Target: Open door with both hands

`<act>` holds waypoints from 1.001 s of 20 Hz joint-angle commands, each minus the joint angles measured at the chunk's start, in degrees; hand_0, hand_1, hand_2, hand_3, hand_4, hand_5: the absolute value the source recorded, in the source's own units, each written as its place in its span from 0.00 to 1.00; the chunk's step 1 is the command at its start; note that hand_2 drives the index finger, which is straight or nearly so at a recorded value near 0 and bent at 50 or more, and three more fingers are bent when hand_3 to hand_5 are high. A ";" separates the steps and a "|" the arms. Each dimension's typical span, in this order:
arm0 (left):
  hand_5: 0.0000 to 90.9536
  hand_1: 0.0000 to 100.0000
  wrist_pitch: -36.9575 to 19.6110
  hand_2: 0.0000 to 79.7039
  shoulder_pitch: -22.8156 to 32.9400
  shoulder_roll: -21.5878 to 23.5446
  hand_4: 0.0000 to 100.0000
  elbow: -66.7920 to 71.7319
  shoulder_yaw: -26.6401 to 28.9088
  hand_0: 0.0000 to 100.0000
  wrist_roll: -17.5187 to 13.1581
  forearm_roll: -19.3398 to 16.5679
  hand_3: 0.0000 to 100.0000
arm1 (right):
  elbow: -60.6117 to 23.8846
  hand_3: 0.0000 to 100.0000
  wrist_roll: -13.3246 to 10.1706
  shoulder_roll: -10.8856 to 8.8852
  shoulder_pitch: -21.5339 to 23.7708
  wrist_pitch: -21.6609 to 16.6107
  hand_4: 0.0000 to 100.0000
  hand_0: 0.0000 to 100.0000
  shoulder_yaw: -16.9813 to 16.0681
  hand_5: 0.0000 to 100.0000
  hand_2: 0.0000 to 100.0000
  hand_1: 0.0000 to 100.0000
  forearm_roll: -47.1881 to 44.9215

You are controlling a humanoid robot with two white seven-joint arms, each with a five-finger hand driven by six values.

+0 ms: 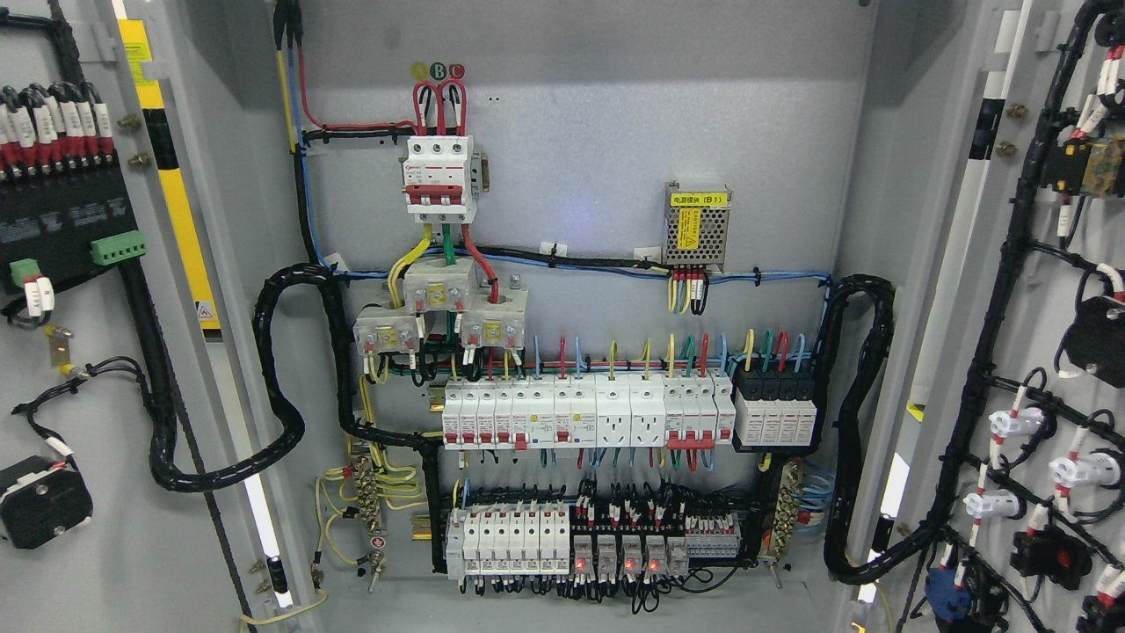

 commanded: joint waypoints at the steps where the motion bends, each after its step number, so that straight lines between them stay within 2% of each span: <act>1: 0.00 0.56 0.64 0.00 -2.39 4.17 0.00 5.96 1.52 0.12 0.04 -0.02 0.00 | -0.14 0.00 0.36 -1.43 -0.29 0.12 0.00 0.00 1.38 0.00 0.04 0.50 -0.08; 4: 0.00 0.56 0.91 0.00 -3.45 4.87 0.00 6.84 1.43 0.12 0.04 0.07 0.00 | -0.40 0.00 0.36 -1.61 -0.29 0.12 0.00 0.00 3.13 0.00 0.04 0.50 -0.08; 11: 0.00 0.56 1.52 0.00 -4.77 5.40 0.00 6.84 1.26 0.12 0.04 -0.10 0.00 | -1.02 0.00 0.36 -4.33 -0.47 -0.14 0.00 0.00 10.07 0.00 0.04 0.50 0.10; 14: 0.00 0.56 2.14 0.00 -4.77 5.31 0.00 6.67 1.26 0.12 0.04 -0.10 0.00 | -0.75 0.00 0.36 -4.42 -0.64 -0.06 0.00 0.00 11.39 0.00 0.04 0.50 0.54; 20: 0.00 0.56 2.23 0.00 -4.24 4.87 0.00 4.47 0.47 0.12 0.04 0.07 0.00 | 2.14 0.00 0.71 -5.65 -0.47 -0.05 0.00 0.00 17.28 0.00 0.04 0.50 4.58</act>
